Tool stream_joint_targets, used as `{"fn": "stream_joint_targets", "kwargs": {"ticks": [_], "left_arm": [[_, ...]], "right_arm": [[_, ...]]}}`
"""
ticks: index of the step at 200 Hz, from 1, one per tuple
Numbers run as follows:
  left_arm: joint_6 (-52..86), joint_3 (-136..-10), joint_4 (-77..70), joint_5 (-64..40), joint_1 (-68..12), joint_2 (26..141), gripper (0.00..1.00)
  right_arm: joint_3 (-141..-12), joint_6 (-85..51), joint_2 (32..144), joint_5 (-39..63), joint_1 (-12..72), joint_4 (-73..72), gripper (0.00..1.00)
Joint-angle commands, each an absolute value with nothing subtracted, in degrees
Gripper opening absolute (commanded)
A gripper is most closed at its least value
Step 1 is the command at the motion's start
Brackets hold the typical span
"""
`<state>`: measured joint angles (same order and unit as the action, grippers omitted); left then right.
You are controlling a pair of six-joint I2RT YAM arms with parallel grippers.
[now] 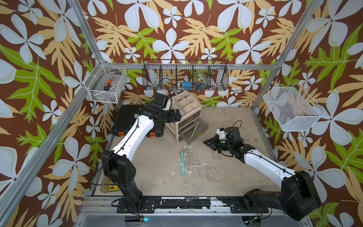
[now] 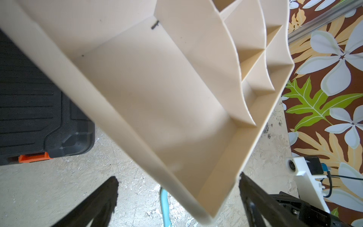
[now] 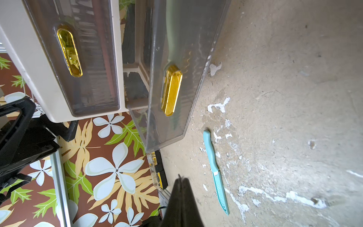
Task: Place the fruit knives into the drawer by color
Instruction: Close the drawer in the storage box.
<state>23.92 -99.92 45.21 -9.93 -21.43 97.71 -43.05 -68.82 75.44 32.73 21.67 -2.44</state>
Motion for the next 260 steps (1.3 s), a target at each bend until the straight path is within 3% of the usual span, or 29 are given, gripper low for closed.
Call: {"fn": "stream_joint_targets", "kwargs": {"ticks": [1, 78, 260], "left_arm": [[24.18, -100.18, 44.94, -8.76, -21.10, 97.69, 0.97], [24.43, -100.91, 45.09, -9.26, -19.86, 100.80, 0.96], [24.52, -101.87, 44.38, -11.69, -19.64, 102.66, 0.96]], "right_arm": [[-43.01, -69.42, 76.64, 32.39, 21.66, -7.50, 0.01], [-40.76, -73.73, 81.16, 30.90, 21.53, -19.10, 0.00], [-53.01, -77.55, 99.86, 31.45, 21.62, -29.58, 0.00]]}}
